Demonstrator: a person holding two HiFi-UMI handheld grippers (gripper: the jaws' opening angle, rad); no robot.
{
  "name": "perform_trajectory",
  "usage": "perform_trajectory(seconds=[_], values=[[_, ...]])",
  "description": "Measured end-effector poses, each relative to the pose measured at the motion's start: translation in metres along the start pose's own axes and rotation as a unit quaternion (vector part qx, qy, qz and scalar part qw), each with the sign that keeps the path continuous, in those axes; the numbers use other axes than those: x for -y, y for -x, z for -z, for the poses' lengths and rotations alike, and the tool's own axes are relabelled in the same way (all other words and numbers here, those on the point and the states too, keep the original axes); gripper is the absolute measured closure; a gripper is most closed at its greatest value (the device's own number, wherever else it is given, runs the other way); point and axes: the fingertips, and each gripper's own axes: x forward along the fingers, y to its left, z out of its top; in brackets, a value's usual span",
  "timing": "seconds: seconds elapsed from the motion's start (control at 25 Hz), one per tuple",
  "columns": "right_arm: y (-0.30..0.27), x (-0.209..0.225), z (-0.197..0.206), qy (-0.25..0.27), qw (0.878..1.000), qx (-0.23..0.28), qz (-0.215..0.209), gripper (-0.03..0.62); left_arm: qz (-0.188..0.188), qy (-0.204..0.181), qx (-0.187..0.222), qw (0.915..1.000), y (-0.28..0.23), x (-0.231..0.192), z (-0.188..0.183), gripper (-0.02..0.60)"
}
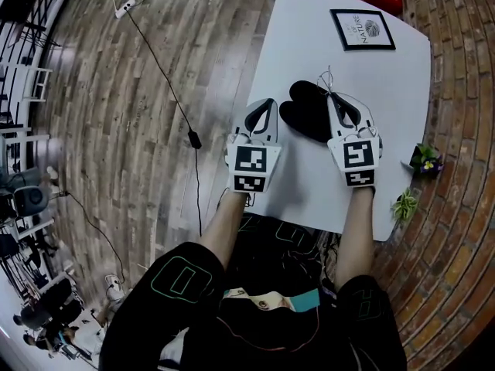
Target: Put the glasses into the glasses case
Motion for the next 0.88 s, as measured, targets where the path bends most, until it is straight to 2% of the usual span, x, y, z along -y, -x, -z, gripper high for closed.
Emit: perform_trajectory(seconds=[0.12,0.24,0.32,0.64,0.88], values=[[-0.011,-0.012,0.019,0.063,0.997,-0.038,-0.010,0.580,-0.001,0.003,-0.004,1.0000,-0.002,-0.005,0.004,0.574],[-0.020,-0.021,0.030,0.132,0.988,-0.073,-0.024,0.580,0.000,0.008,-0.009,0.9999,-0.004,-0.008,0.008,0.574],[-0.026,-0.029,0.036,0.160,0.982,-0.091,-0.039,0.580,0.002,0.010,-0.012,0.9999,-0.005,-0.011,0.010,0.574],[-0.049,-0.038,0.064,0.239,0.956,-0.160,-0.060,0.580,0.002,0.020,-0.021,0.9996,-0.011,-0.027,0.015,0.574],[-0.061,-0.037,0.082,0.255,0.945,-0.195,-0.065,0.579,0.003,0.028,-0.029,0.9992,-0.021,-0.036,0.021,0.574]])
